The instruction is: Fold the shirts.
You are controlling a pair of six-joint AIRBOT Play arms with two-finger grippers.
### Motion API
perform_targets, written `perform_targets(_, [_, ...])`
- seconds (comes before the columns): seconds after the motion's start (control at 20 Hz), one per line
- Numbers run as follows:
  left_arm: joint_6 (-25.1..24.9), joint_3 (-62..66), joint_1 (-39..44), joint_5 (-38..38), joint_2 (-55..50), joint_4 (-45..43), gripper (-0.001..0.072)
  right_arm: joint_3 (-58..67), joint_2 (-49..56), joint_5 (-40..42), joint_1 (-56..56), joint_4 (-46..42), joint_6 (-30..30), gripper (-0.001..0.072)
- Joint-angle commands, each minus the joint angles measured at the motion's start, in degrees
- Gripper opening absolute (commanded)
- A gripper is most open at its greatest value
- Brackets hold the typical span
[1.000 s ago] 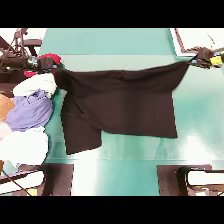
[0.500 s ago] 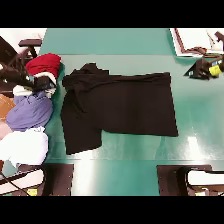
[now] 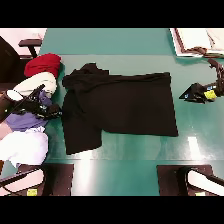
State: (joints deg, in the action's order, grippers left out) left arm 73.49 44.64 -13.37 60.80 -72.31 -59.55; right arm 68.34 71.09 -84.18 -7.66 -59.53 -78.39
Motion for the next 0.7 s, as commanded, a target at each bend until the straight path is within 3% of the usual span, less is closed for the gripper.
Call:
perform_targets(0.0, [-0.7,-2.5,0.1,-3.8,-0.1,3.4,0.0497,-2.5,-1.6,0.3,0.0,0.0,0.0,0.0385])
perform_targets(0.05, [-0.7,-2.4,0.0,-3.3,-0.1,3.7,0.0494,-2.5,-1.6,0.1,0.0,0.0,0.0,0.0386])
perform_targets(0.15, [-1.3,-2.4,0.0,-2.7,0.0,5.1,0.0143,-2.5,-1.6,0.1,0.0,-0.2,0.0,0.0386])
perform_targets(0.25, [-2.3,-2.2,0.0,-2.6,0.4,7.3,0.0022,-2.6,-1.6,-0.3,-0.4,-0.7,0.0,0.0385])
perform_targets(0.55, [-3.1,-0.5,0.0,0.6,12.2,5.7,0.0021,-17.4,-5.3,-0.4,-12.9,-4.1,0.0,0.0394])
perform_targets(0.6, [-3.1,-0.5,0.0,1.3,13.5,5.7,0.0022,-21.2,-6.0,0.4,-15.9,-5.5,0.0,0.0502])
perform_targets(0.65, [-3.0,-0.5,0.0,2.0,14.1,5.9,0.0022,-24.6,-6.3,1.1,-18.6,-5.5,0.0,0.0541])
